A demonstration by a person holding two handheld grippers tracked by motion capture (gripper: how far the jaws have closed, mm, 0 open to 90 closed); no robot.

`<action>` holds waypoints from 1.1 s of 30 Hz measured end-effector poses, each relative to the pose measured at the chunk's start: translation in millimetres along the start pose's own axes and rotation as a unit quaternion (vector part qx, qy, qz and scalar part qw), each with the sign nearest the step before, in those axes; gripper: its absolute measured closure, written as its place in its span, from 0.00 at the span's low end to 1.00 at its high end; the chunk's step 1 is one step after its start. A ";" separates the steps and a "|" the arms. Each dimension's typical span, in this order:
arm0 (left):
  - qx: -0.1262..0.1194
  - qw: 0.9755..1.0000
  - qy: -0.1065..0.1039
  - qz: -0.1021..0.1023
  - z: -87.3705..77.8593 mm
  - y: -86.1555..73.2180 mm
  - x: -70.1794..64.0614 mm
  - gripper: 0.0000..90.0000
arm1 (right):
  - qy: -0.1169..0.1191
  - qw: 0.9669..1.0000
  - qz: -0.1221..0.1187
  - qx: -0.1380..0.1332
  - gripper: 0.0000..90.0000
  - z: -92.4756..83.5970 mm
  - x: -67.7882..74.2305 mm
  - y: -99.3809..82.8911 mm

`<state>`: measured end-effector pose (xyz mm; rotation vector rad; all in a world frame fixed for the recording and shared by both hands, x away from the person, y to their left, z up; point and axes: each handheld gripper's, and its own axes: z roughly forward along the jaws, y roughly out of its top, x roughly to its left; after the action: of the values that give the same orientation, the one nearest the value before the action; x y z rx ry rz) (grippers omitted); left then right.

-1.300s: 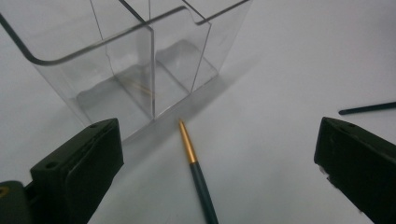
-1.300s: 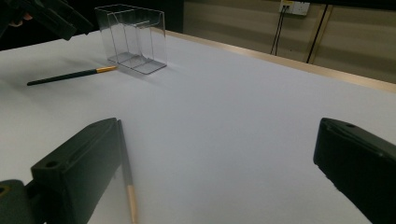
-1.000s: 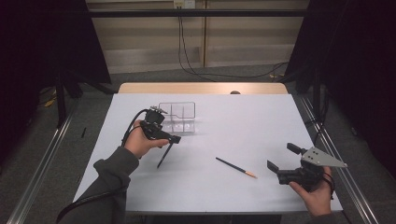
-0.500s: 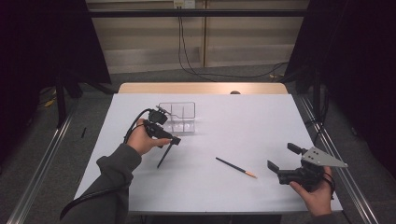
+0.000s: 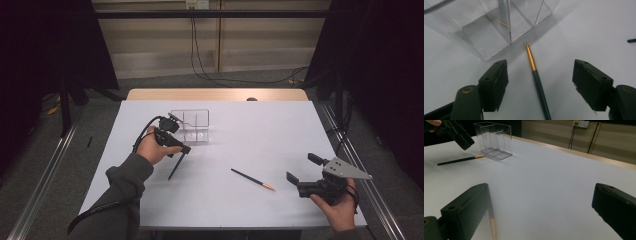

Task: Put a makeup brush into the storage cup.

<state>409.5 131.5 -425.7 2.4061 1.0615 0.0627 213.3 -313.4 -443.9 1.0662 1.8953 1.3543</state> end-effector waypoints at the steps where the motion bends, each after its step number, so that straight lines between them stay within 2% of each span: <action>1: 0.002 1.000 -0.002 -0.005 0.2 -0.4 -0.3 0.35 | 0.000 1.000 0.000 -0.001 0.00 -0.1 -0.3 0.1; 3: 0.004 1.000 -0.014 -0.005 1.7 -1.4 -0.1 0.43 | 0.002 1.000 0.002 -0.002 0.00 -0.4 -0.2 0.2; 8: 0.017 1.000 -0.008 -0.020 4.5 -3.5 -0.1 0.47 | 0.002 1.000 0.002 -0.001 0.00 -0.3 -0.1 0.2; 19: 0.040 0.999 0.006 -0.006 12.3 -4.3 -1.1 0.61 | -0.001 1.000 0.000 -0.001 0.00 -0.3 -0.5 -0.1; 23: 0.048 0.999 0.008 -0.007 15.0 -4.7 -2.1 0.63 | 0.001 1.000 0.002 -0.001 0.00 -0.5 -0.1 0.2; 24: 0.046 0.999 0.007 -0.017 15.8 -5.2 -3.2 0.64 | 0.002 1.000 0.001 -0.001 0.00 -0.4 -0.3 0.2; 33: 0.051 0.998 0.007 -0.023 20.5 -7.6 -2.5 0.71 | 0.000 1.000 0.001 -0.001 0.00 -1.0 -0.6 0.3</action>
<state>407.5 125.3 -446.7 2.4725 1.1518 0.0086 212.9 -314.3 -443.3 1.0681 1.8931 1.3576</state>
